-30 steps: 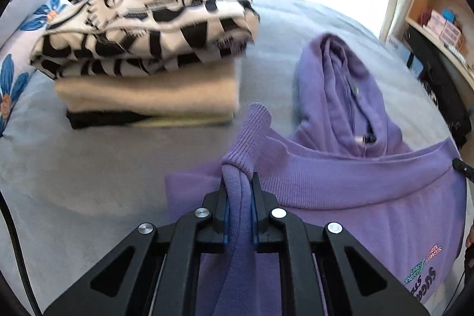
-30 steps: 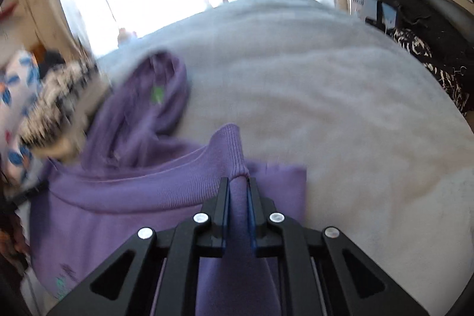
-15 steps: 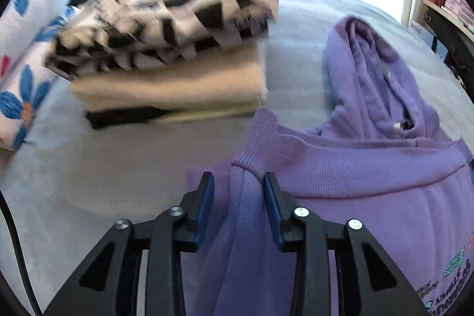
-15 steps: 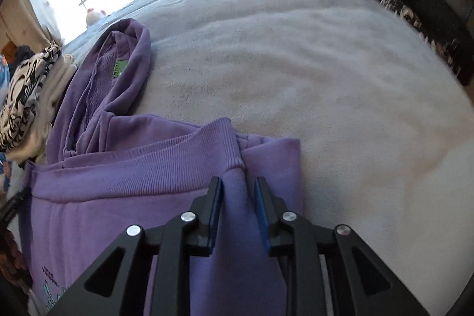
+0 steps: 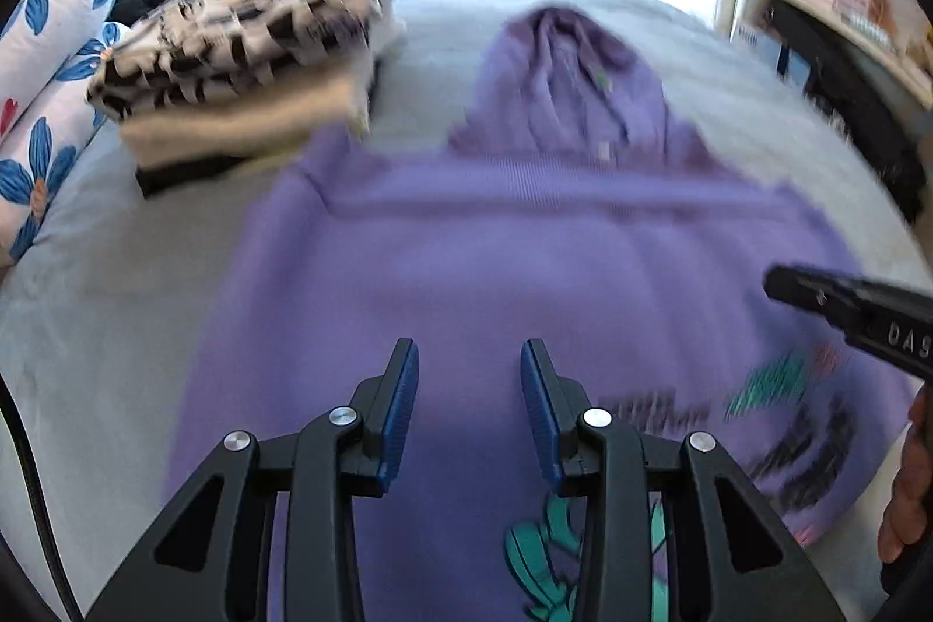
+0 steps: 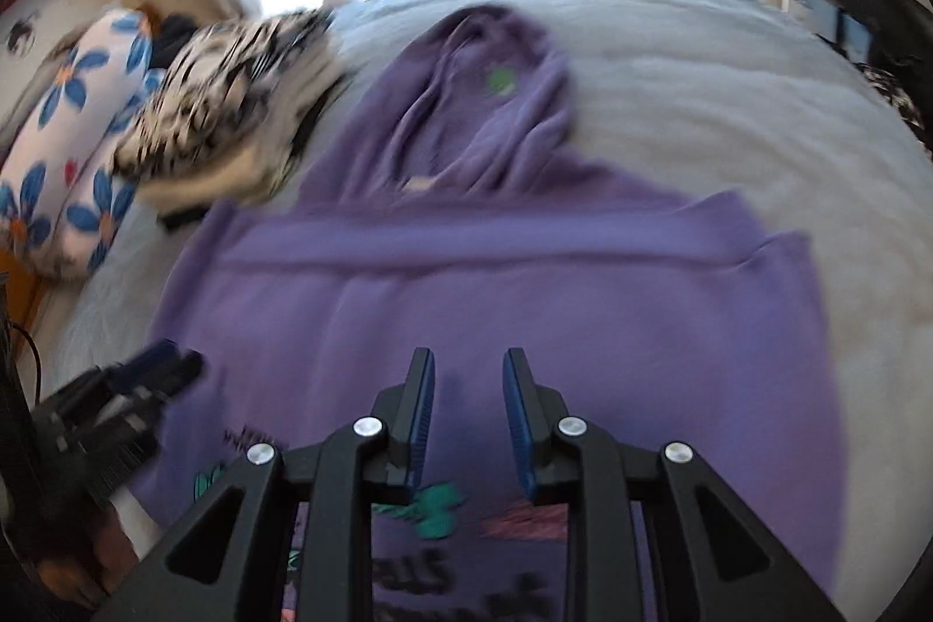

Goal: Fold large clothes

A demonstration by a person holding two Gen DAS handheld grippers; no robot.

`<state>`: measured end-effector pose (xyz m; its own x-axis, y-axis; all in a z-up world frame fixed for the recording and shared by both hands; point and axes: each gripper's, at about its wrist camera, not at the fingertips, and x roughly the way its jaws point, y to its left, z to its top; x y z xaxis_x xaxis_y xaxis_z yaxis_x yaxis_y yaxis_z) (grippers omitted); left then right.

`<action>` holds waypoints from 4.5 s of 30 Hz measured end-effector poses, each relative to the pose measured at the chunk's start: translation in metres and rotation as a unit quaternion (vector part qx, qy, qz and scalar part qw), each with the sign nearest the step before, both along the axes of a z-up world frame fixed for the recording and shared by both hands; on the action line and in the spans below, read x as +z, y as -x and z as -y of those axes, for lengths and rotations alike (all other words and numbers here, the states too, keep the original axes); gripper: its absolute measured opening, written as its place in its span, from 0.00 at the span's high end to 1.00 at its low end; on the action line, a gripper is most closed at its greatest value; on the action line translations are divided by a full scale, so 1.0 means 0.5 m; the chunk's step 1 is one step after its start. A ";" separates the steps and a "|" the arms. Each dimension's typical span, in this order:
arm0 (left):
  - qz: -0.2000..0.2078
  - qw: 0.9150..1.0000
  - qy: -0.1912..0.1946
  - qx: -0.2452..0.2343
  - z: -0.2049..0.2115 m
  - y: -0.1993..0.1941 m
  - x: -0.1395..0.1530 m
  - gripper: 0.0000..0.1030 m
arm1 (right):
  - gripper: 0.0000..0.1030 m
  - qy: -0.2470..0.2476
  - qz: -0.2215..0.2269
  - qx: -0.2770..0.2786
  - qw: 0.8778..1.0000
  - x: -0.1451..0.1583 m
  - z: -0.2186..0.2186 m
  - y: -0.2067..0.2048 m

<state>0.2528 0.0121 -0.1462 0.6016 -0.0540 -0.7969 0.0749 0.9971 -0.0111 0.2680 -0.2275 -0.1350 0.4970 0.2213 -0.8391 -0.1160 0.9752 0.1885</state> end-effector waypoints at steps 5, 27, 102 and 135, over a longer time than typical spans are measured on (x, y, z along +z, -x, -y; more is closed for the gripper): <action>0.005 0.999 -0.003 0.040 -0.060 0.006 -0.029 0.64 | 0.92 -0.025 0.005 -0.019 0.999 -0.024 0.073 0.017; -0.028 0.996 0.028 0.081 -0.175 0.008 -0.032 0.79 | 0.82 0.082 -0.012 -0.143 0.986 -0.032 0.255 0.064; 0.051 0.995 -0.067 -0.049 0.015 -0.260 0.307 0.33 | 0.81 0.044 0.065 -0.045 0.996 0.344 0.111 -0.198; -0.104 0.993 -0.016 -0.046 0.076 -0.711 -0.055 0.72 | 0.81 -0.009 -0.108 -0.073 0.991 -0.059 0.113 -0.658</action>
<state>0.6083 -0.0260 -0.1737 0.4177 -0.0740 -0.9056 0.1660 0.9861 -0.0040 0.5970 -0.2840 -0.1645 0.3343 0.1765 -0.9258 0.0705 0.9749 0.2113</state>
